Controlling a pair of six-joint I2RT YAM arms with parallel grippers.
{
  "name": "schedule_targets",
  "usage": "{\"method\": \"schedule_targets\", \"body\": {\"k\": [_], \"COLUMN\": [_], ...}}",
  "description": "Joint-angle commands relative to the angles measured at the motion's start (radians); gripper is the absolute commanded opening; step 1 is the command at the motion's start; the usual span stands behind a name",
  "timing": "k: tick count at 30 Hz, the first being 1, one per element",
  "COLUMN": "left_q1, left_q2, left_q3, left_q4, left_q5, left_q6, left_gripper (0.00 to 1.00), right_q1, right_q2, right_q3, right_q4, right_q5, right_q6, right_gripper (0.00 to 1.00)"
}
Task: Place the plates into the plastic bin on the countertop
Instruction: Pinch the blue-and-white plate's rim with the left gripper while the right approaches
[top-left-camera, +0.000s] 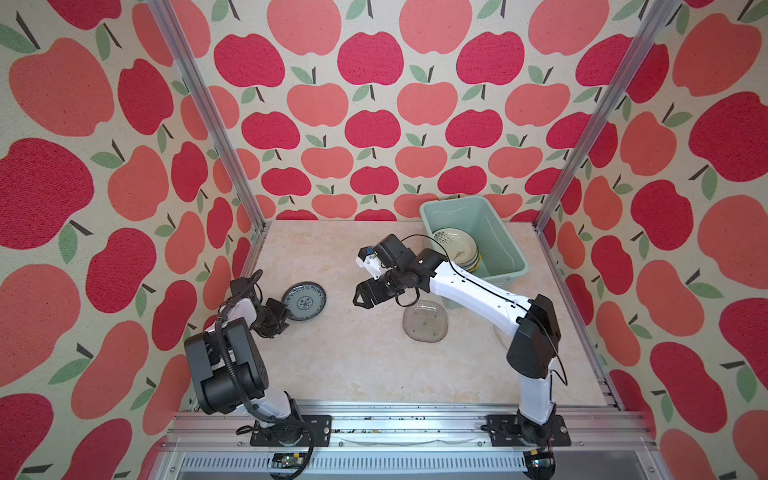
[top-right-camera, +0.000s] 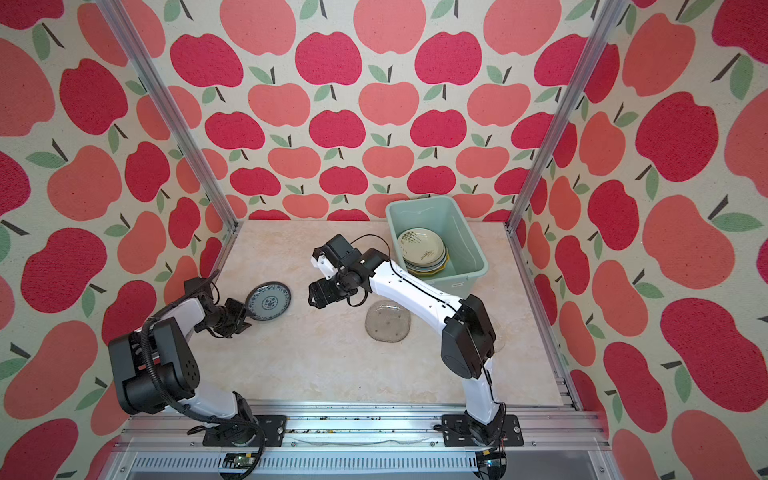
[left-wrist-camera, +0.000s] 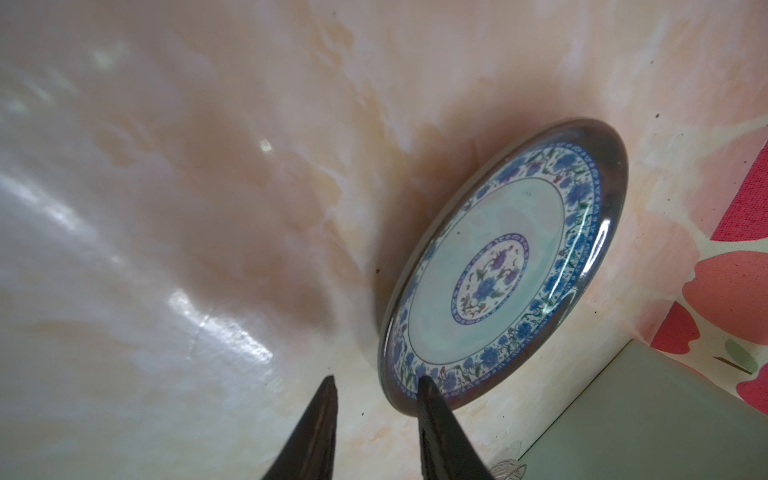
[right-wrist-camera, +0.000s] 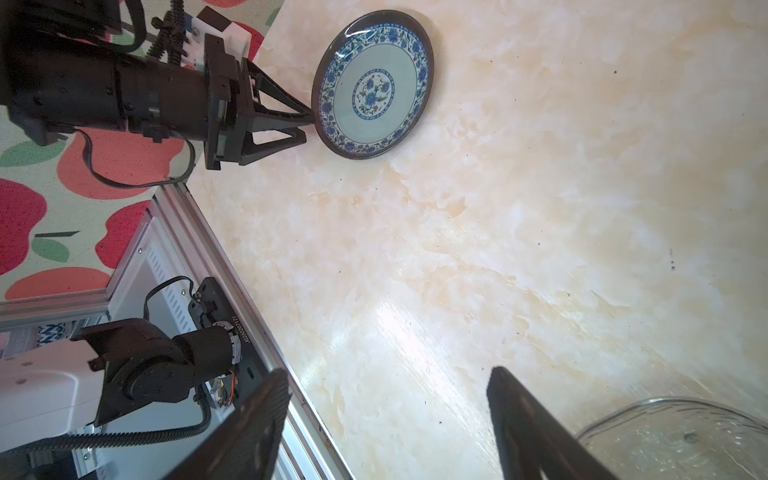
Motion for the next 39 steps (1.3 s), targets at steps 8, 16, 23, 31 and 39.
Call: {"method": "schedule_targets", "body": {"k": [8,16,23,31,39], "left_q1": [0.004,-0.015,-0.059,-0.191,-0.256], "left_q2": [0.067,0.103,0.066,-0.006,-0.104], "left_q3": [-0.008,0.01,0.022,0.048,0.051], "left_q4": [0.076,0.036,0.006,-0.044,-0.043], "left_q5": [0.01,-0.007,-0.014,-0.012,0.057], "left_q6": [0.01,0.043,0.089,0.116,0.014], "left_gripper": [0.19,0.06,0.01,0.0,0.0], "right_q1": [-0.018,-0.021,-0.022,-0.049,-0.118], "right_q2": [-0.017,0.0,0.002,-0.003,-0.009], "right_q3": [0.015,0.039,0.045,-0.006,-0.172], "right_q4": [-0.046,-0.057,-0.066,-0.014,0.145], "right_q5": [-0.009,-0.011,-0.012,-0.054,-0.179], "right_q6": [0.035,0.048,0.051,0.115,0.304], "right_gripper": [0.78,0.78,0.78,0.78,0.78]}}
